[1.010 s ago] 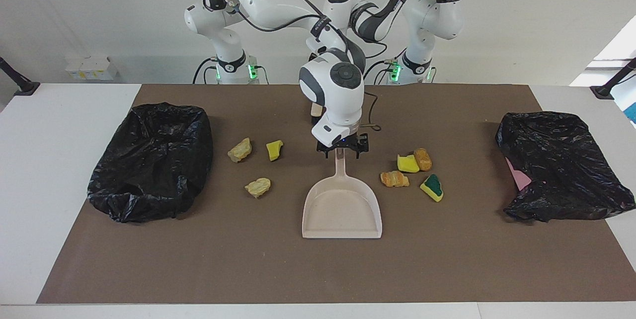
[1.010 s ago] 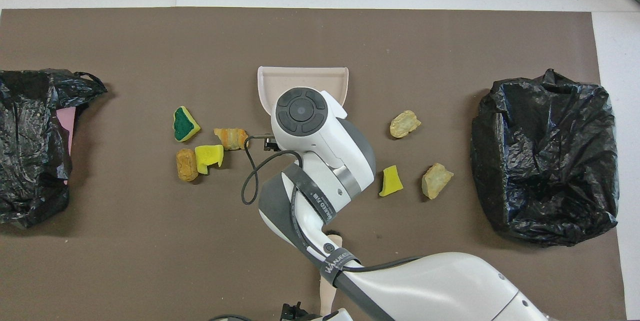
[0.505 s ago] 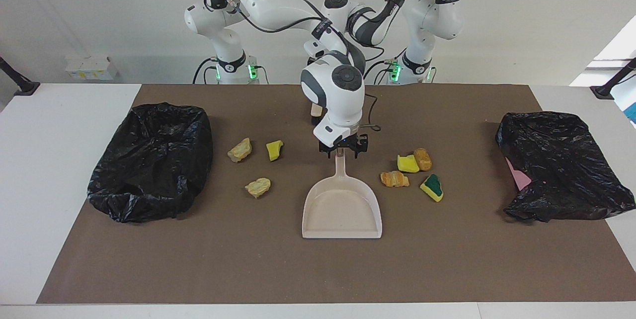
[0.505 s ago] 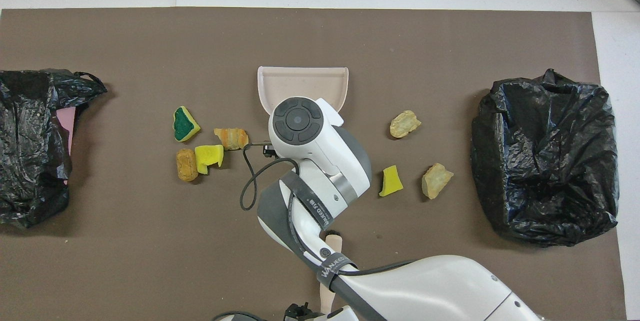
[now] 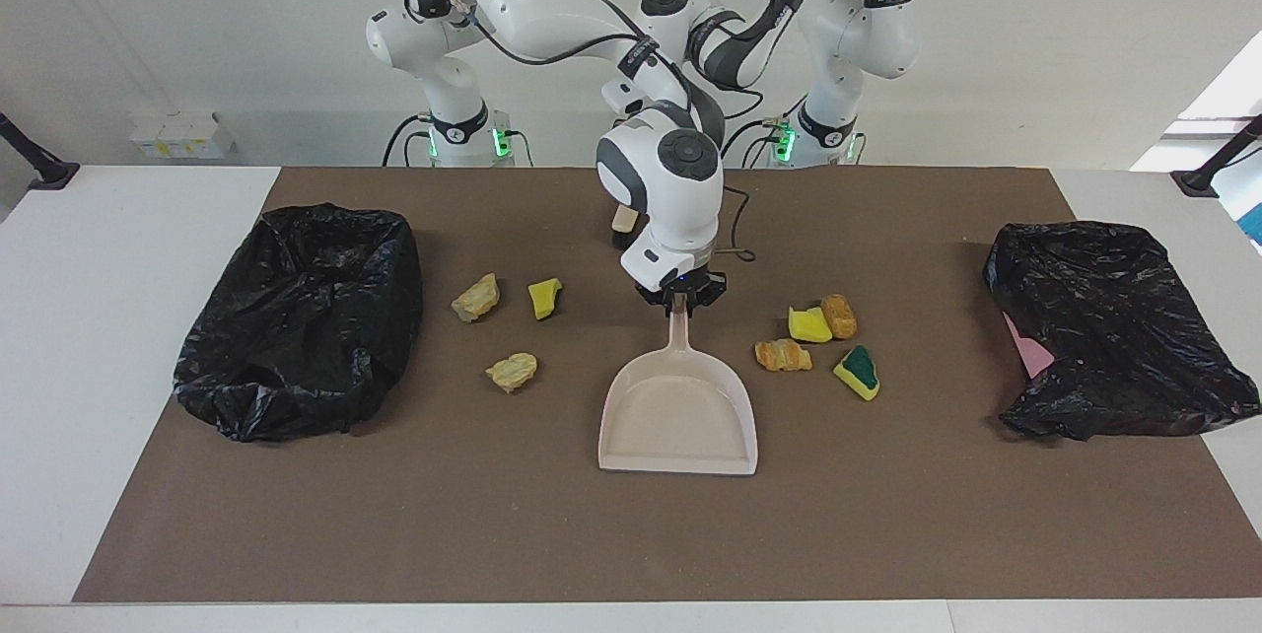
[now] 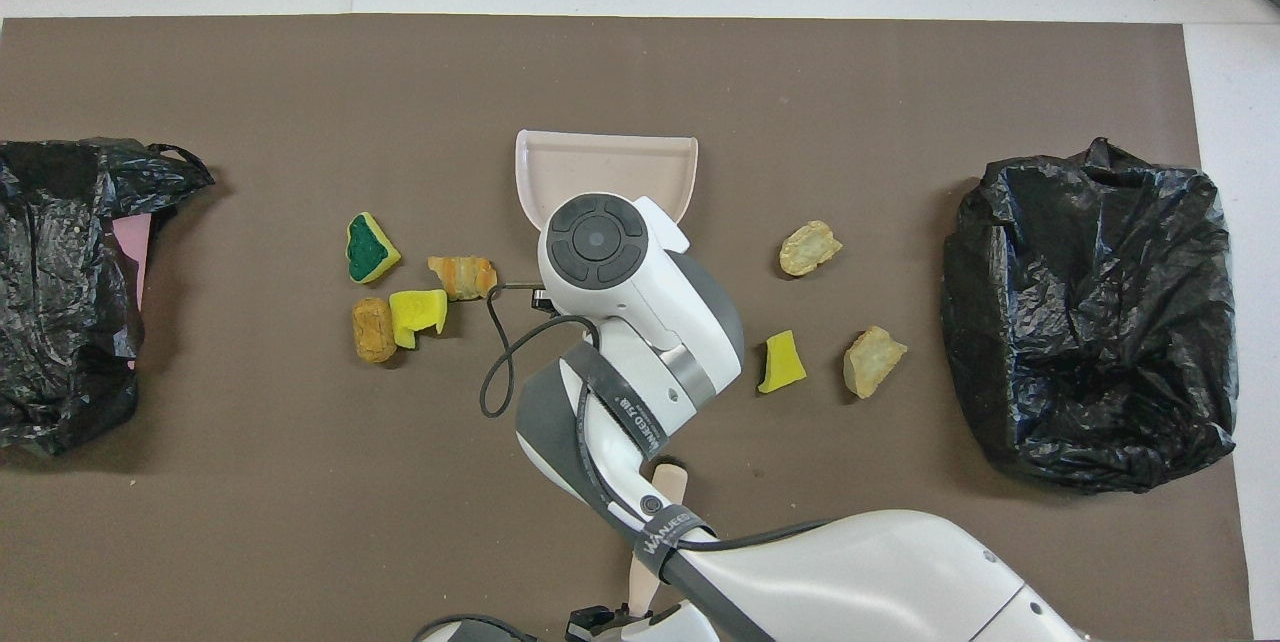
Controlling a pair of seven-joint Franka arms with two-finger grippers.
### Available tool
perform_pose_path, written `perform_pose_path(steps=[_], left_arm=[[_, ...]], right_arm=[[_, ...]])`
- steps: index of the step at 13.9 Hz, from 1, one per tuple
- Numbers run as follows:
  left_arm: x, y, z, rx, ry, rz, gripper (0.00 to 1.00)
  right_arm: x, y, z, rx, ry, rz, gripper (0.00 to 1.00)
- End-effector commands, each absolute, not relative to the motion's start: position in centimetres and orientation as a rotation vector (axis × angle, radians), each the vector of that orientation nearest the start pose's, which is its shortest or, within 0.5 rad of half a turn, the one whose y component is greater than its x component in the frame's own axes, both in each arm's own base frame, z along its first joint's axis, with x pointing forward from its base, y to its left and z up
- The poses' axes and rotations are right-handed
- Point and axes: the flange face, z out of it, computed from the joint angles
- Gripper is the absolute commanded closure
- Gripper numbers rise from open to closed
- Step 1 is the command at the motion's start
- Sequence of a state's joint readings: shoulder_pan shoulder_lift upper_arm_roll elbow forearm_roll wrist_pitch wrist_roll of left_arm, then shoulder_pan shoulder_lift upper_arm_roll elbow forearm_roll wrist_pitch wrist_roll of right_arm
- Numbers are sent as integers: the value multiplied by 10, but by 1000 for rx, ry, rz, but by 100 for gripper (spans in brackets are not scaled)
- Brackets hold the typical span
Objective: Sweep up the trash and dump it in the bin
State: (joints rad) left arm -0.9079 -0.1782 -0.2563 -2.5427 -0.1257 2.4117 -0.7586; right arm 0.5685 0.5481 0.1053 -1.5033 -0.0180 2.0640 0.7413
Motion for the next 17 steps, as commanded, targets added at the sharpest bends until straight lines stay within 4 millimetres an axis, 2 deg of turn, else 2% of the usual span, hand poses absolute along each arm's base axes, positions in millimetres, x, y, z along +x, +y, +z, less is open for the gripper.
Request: perform_pose_path(steps=[1,5,7,8,10,13,15,17], left_arm=[[201,-382,364,-3151,375,13,100],[237,-356,371,-3151,320,16,100],[250,-342,376,-3141,294,28,100],[257,-334,383,-3141,276,31,100],[278,-315,403,-3143,212,30,100],[323,-289,439,-3148,143,52,100],[344,-270,445,-3150,93,59,100],[371,-238,441,-3154,30,68,100]], right_arm=[[555,422,368,-3091,162,-38,100],[559,406,408,-3081,118,-105,100],[559,396,416,-3088,6,-107,100],[559,394,420,-3087,-76,-113,100],[568,378,428,-3079,-219,-136,100],[572,365,431,-3060,-559,-117,100],[575,354,428,-3024,-847,-82,100],[579,345,425,-2960,-1107,-67,100]])
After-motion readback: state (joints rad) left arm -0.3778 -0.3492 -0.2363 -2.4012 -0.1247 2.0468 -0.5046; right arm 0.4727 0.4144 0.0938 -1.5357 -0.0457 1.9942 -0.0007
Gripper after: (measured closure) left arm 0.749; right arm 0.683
